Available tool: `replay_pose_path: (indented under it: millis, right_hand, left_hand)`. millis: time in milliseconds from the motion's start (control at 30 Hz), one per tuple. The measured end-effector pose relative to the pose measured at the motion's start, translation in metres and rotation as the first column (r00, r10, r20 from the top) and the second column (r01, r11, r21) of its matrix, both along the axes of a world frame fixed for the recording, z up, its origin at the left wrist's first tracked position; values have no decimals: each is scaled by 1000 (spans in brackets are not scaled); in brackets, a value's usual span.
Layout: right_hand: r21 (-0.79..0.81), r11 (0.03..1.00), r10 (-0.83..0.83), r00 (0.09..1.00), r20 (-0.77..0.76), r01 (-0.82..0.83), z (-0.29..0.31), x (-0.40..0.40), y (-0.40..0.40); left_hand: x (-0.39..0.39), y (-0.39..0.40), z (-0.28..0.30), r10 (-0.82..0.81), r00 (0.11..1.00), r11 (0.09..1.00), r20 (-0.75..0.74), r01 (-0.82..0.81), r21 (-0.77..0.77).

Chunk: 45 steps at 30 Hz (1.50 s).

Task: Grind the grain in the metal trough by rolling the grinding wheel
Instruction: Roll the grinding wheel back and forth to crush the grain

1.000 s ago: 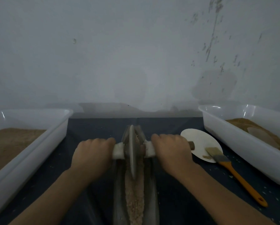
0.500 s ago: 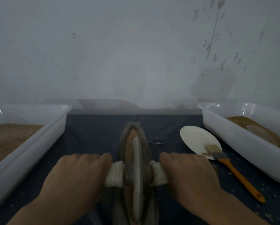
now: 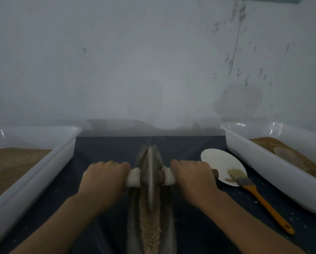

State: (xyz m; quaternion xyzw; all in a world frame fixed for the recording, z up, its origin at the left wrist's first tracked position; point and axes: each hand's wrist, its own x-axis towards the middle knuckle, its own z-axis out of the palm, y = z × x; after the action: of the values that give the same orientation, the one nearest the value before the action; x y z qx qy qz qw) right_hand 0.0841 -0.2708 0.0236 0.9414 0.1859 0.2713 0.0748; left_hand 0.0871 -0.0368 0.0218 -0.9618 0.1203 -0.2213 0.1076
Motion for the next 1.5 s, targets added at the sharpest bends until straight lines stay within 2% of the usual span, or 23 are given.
replay_pose_path:
  millis: [100,233,333,467,600,733,833,933,1033,1167,1233,1367,1500]
  right_hand:
    - [-12,996,91,993,75,-90,5,-39,0]
    - [-62,983,183,962,205,-174,10,-63,-1]
    - [-61,992,115,985,130,-108,8,-46,2]
    - [-84,996,2,1000,14,-1,4,-4,7]
    - [-62,998,7,999,34,-5,3,22,10]
    - [-89,996,28,1000,-2,-28,9,15,11]
    - [-56,994,86,994,-66,-90,8,-7,-3]
    - [23,987,162,986,-37,-162,6,-42,-12]
    - [-21,984,179,983,35,-179,2,-61,-15]
    - [-32,990,138,990,29,-137,2,-44,-15]
    - [-50,994,95,995,4,-95,2,-23,-10]
    - [-92,995,40,999,9,-39,7,28,4]
    - [-128,991,34,999,15,-32,14,27,9]
  left_hand:
    - [-38,8,-3,-18,989,997,-144,7,-82]
    - [-70,11,-3,1,989,995,-148,-15,-96]
    - [-59,8,-3,26,988,995,-154,-40,-91]
    - [-19,4,-8,34,999,997,-40,-37,-74]
    - [12,5,-10,12,1000,997,26,-10,-70]
    - [7,7,-12,-16,1000,995,3,16,-102]
    - [-14,6,-3,-30,998,999,-56,28,-36]
    - [-42,3,3,-5,995,999,-104,10,47]
    - [-60,3,7,-21,999,999,-47,22,28]
    - [-46,7,2,-172,985,985,22,172,-2]
    - [-27,7,-3,-137,991,990,3,137,-23]
    - [11,4,-11,-32,994,995,108,42,-92]
    - [9,5,-11,-25,996,992,88,35,-122]
